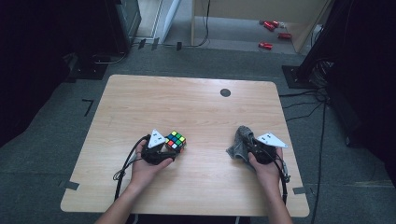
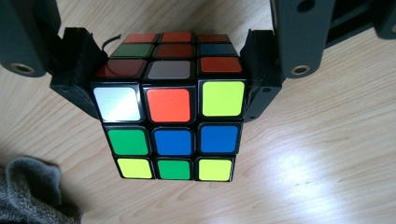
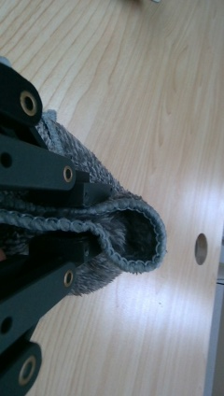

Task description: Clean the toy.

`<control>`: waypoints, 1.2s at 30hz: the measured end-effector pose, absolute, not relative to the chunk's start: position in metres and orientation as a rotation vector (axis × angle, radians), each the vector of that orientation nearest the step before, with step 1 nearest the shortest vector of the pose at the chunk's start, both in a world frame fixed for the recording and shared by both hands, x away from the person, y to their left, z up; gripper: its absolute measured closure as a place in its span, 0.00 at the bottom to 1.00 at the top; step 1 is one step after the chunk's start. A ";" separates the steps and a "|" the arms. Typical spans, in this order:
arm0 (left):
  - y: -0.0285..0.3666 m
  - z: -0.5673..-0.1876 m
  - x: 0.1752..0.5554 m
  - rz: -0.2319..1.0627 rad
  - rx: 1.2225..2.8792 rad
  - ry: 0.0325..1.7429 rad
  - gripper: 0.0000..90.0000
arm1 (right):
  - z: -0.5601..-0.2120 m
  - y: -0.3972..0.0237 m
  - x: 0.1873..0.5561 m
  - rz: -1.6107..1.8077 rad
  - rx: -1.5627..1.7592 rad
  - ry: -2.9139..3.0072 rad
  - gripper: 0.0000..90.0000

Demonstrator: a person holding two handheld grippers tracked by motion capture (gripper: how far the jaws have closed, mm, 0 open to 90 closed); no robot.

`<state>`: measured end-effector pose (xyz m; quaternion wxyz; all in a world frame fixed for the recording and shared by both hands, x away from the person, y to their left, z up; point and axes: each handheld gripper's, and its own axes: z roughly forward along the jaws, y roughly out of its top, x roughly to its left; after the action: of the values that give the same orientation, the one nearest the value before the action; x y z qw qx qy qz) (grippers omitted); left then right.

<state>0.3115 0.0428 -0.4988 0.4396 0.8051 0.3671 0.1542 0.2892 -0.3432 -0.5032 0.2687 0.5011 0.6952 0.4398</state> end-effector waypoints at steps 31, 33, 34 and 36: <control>0.042 -0.498 0.306 0.331 1.998 0.905 0.15 | -0.489 -0.329 0.291 1.119 1.404 1.933 0.18; 0.047 -0.494 0.306 0.307 1.967 0.923 0.13 | -0.483 -0.332 0.289 1.096 1.388 1.954 0.14; 0.050 -0.492 0.305 0.308 1.969 0.924 0.12 | -0.479 -0.334 0.287 1.096 1.373 1.957 0.12; 0.057 -0.488 0.303 0.317 1.974 0.921 0.11 | -0.473 -0.340 0.283 1.102 1.373 1.943 0.08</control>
<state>0.3031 0.0571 -0.4878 0.4531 0.7995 0.3729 0.1286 0.2830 -0.3398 -0.4726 0.2568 0.5062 0.7162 0.4061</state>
